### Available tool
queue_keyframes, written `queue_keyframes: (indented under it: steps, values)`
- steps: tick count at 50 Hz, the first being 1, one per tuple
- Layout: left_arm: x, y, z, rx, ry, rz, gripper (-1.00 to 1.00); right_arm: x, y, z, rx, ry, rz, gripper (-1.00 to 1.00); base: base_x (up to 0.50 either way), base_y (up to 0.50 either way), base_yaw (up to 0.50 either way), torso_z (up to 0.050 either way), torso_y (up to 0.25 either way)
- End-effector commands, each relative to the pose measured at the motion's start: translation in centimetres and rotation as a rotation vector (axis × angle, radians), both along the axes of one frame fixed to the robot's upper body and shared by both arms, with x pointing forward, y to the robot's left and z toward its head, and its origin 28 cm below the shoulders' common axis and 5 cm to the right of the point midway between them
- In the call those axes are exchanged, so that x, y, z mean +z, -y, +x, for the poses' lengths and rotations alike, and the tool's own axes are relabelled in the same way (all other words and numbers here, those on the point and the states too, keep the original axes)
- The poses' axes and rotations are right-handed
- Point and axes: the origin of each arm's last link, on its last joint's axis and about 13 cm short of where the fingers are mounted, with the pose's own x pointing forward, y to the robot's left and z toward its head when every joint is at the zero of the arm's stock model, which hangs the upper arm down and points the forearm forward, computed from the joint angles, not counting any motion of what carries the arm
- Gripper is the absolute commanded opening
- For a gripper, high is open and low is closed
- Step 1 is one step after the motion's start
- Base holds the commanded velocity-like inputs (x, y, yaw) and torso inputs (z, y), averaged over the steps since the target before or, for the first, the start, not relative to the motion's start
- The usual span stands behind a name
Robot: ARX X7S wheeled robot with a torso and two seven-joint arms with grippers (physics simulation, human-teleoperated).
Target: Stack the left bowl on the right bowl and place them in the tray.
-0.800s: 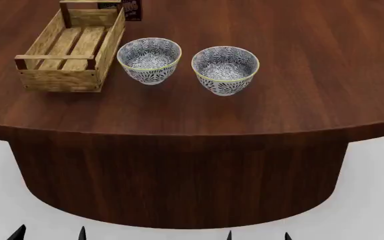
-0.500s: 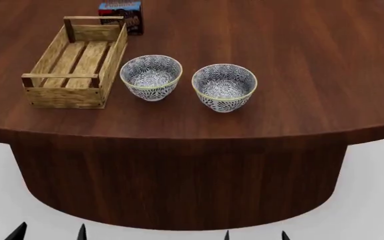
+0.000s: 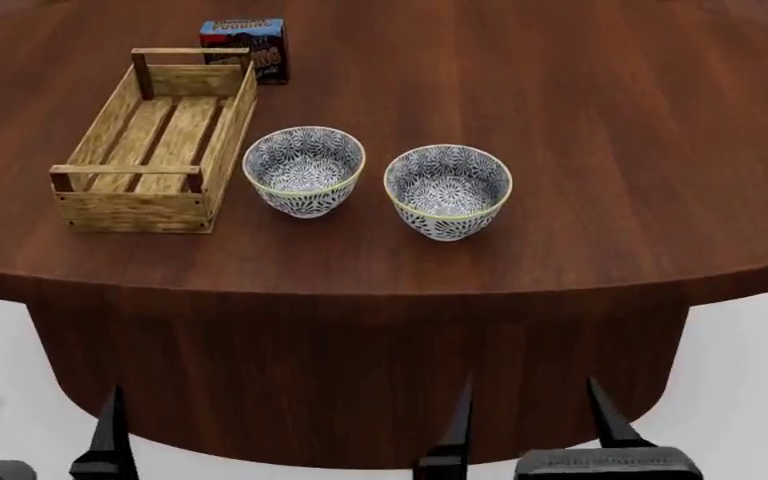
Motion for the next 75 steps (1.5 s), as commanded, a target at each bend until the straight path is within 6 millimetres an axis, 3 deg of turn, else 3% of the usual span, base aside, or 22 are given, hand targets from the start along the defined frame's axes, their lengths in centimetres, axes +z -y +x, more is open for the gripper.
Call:
queue_keyframes:
  steps: [1, 5, 12, 22, 48, 75]
  values:
    - [5.5, -0.5, 0.7, -0.003, 0.108, -0.017, 1.0, 6.5, 0.7, 0.4, 0.009, 0.141, -0.021, 1.0, 0.0, 0.0, 0.0, 0.05, 0.0]
    - [6.8, -0.5, 0.7, -0.011, 0.15, 0.001, 1.0, 8.7, 0.8, 0.0, -0.011, 0.183, -0.031, 1.0, 0.0, 0.0, 0.0, 0.05, 0.0]
    - [8.0, -0.9, 1.1, 0.01, 0.185, -0.006, 1.0, 10.5, 1.0, -0.3, -0.04, 0.222, -0.021, 1.0, 0.0, 0.0, 0.0, 0.05, 0.0]
    - [8.0, -1.3, 1.0, 0.034, 0.189, 0.018, 1.0, 9.6, 1.3, -0.1, -0.07, 0.168, -0.041, 1.0, 0.0, 0.03, 0.0, 0.03, 0.0]
    - [8.1, -0.9, 0.2, 0.025, 0.198, 0.049, 1.0, 10.1, 0.4, -0.3, -0.068, 0.187, -0.097, 1.0, 0.02, 0.5, 0.0, 0.0, 0.0]
    - [7.9, -0.8, 0.2, 0.031, 0.204, 0.072, 1.0, 10.0, 0.7, -0.6, -0.075, 0.217, -0.107, 1.0, 0.41, 0.34, 0.0, 0.0, 0.0]
